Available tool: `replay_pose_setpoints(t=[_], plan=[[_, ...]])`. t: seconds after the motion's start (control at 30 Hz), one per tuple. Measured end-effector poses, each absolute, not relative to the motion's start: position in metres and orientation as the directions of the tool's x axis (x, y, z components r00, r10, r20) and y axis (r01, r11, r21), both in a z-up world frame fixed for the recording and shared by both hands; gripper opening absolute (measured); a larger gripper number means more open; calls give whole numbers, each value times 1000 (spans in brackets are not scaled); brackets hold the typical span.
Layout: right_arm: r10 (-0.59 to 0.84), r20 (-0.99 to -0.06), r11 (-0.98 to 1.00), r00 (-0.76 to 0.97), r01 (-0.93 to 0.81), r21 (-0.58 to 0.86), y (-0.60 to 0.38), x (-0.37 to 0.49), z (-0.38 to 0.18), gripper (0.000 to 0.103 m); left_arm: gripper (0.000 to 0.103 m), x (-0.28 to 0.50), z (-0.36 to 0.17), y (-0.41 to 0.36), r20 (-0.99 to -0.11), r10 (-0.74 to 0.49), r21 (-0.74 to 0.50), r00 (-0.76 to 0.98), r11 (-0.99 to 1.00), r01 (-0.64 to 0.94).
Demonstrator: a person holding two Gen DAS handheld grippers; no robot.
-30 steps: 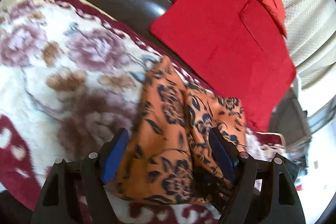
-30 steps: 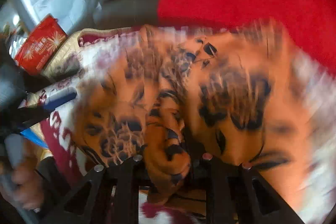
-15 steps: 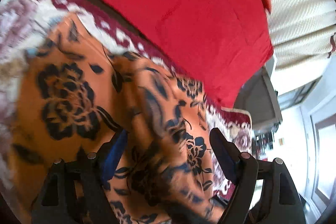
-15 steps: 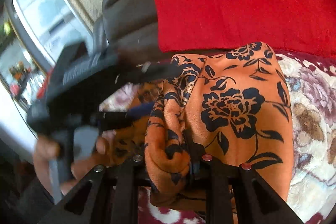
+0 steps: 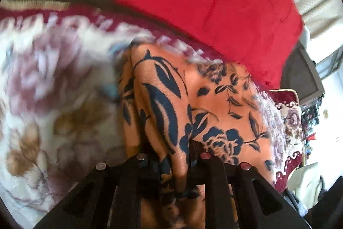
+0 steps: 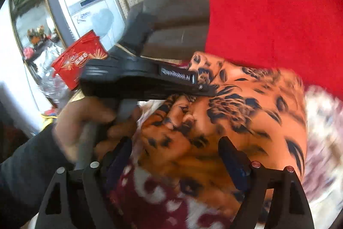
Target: Fold small clothes
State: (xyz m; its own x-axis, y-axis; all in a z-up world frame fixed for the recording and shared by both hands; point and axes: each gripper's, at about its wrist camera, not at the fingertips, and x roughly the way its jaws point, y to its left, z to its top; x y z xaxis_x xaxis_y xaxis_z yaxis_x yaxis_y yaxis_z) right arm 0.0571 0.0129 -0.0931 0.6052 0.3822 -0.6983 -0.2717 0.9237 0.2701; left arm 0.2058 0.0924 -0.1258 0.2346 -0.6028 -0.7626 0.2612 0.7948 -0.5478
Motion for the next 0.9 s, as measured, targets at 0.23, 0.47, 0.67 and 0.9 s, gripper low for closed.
replay_pose_setpoints(t=[0.23, 0.47, 0.67, 0.9], plan=[[341, -674, 933, 656, -150, 327, -41, 23, -83, 85, 17, 203, -98, 78, -743, -614, -524, 265, 781, 340], [324, -675, 918, 663, -50, 393, -90, 16, -93, 86, 29, 209, -122, 101, -779, -588, -536, 219, 805, 254], [324, -680, 884, 657, 46, 465, -122, 8, -108, 86, 60, 145, -63, 101, -711, -616, -487, 338, 779, 395], [339, -660, 864, 670, 56, 501, -140, -2, -104, 86, 35, 127, -135, 147, -724, -612, -591, 319, 788, 173]])
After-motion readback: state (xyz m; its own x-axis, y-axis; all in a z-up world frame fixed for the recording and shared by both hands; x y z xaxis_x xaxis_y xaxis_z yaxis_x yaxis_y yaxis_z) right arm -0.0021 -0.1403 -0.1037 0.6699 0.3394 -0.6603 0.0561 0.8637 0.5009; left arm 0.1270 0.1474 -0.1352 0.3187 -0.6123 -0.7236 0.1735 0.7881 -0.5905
